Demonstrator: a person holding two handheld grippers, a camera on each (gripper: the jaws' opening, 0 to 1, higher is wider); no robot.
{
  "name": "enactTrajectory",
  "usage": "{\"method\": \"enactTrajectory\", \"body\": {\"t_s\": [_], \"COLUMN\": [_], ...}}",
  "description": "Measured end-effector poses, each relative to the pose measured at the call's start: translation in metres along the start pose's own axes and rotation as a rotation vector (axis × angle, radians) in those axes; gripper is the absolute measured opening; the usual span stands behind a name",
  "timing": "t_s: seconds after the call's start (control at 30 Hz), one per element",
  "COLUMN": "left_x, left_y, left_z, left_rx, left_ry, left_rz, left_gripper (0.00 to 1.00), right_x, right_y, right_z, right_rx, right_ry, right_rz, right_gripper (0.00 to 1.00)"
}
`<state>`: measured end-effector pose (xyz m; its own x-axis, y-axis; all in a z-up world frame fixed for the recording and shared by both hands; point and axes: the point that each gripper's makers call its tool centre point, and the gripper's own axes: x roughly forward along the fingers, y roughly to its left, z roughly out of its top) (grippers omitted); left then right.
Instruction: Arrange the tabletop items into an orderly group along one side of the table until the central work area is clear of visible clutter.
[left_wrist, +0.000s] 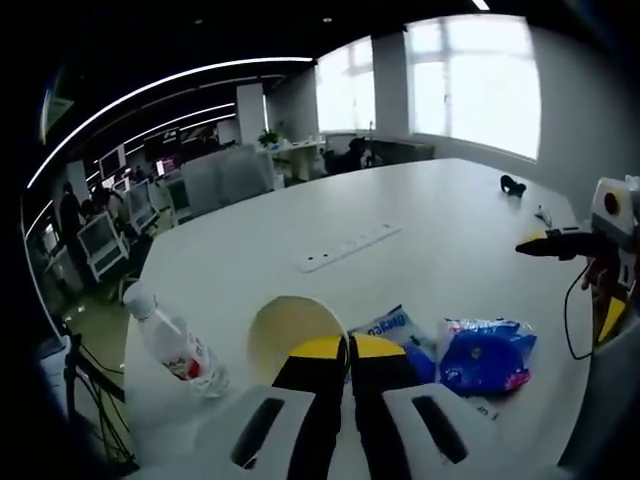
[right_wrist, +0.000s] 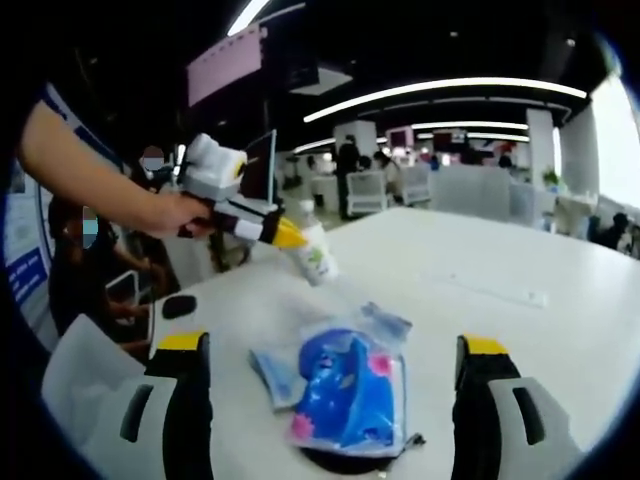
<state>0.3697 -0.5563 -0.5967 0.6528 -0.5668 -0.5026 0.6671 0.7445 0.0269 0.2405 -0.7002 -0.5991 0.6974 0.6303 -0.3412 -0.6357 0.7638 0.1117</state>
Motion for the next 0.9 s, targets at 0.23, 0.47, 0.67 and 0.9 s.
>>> {"method": "enactTrajectory", "body": {"t_s": [0.23,0.47,0.67,0.9], "left_x": [0.003,0.005,0.008,0.012], "left_y": [0.005,0.011,0.011,0.010], "left_z": [0.001,-0.004,-0.009,-0.012], "left_rx": [0.012,0.016,0.024,0.037], "left_ry": [-0.005,0.001,0.009,0.015], "left_rz": [0.007,0.017,0.015,0.005], "left_gripper": [0.01,0.01,0.01,0.01], "right_x": [0.004,0.005,0.003,0.003], "right_y": [-0.002,-0.001,-0.004,-0.005], "right_z": [-0.001,-0.004,-0.009,-0.011], "right_rx": [-0.015,-0.017,-0.009,-0.005], "right_ry": [0.012,0.018,0.026,0.032], "right_rz": [-0.010,-0.011,-0.021,-0.025], "right_gripper": [1.00,1.00,1.00,1.00]}}
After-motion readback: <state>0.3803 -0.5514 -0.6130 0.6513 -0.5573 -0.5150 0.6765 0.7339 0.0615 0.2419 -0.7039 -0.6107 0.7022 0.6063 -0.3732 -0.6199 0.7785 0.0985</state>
